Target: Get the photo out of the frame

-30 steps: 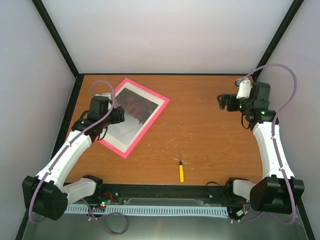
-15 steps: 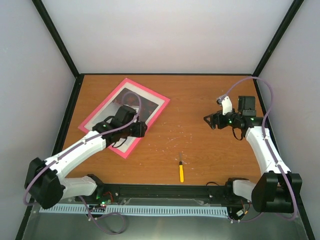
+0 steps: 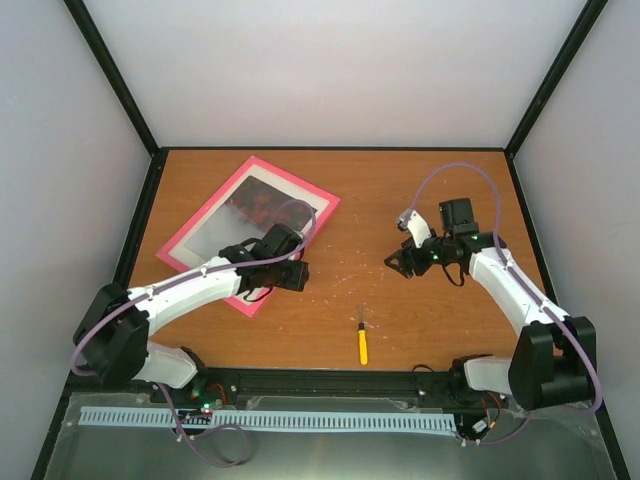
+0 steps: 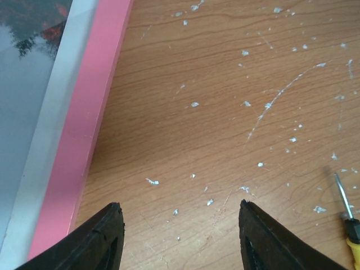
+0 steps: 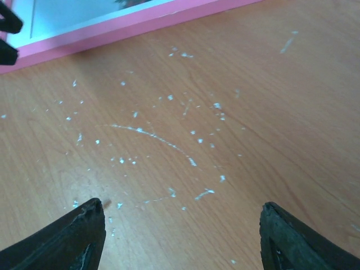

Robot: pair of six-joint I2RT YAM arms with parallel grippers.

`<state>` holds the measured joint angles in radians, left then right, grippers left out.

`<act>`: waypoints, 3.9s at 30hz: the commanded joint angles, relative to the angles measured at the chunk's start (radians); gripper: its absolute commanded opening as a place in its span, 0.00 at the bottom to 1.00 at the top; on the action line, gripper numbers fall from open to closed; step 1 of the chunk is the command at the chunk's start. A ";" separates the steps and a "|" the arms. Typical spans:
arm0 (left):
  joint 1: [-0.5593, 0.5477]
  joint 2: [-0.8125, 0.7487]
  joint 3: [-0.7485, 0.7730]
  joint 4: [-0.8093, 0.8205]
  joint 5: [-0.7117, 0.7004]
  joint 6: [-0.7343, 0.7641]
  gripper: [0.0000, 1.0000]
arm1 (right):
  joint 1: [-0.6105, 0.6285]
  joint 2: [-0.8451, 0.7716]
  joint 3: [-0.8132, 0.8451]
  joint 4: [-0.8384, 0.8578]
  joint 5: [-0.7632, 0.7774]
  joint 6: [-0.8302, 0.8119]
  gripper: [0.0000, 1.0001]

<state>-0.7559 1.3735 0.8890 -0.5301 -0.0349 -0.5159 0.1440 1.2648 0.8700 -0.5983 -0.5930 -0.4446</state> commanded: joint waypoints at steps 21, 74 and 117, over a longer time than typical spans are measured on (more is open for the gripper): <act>-0.039 0.214 0.174 -0.147 -0.242 -0.170 0.86 | 0.092 0.072 0.052 0.002 0.138 0.049 0.68; 0.026 0.378 0.474 -0.119 0.046 0.417 0.01 | 0.143 -0.116 -0.011 0.091 0.177 -0.695 0.70; 0.026 0.177 0.656 -0.301 0.340 0.514 0.01 | 0.468 0.194 0.136 0.465 0.520 -1.350 0.27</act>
<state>-0.7254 1.6272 1.4822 -0.9291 0.3107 -0.0608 0.5850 1.4513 0.9615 -0.1329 -0.0513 -1.7702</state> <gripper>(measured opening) 0.188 0.331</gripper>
